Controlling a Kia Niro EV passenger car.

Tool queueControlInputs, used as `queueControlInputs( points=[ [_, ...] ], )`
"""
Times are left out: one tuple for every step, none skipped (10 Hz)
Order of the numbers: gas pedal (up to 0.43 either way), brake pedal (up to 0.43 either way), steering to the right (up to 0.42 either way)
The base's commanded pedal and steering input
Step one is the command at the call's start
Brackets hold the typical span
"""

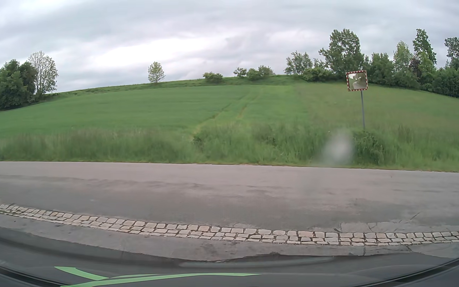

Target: Follow the waypoints while adhering to traffic rules and regulations

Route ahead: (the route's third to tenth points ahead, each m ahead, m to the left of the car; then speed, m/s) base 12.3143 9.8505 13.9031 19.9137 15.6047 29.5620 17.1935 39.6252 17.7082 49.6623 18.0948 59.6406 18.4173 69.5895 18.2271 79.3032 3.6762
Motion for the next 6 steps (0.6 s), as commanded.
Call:
queueControlInputs(
  points=[
    [0.0, 0.317, 0.178],
    [0.0, 0.317, 0.167],
    [0.0, 0.317, 0.154],
    [0.0, 0.317, 0.13],
    [0.0, 0.317, 0.103],
    [0.0, 0.317, 0.07]
  ],
)
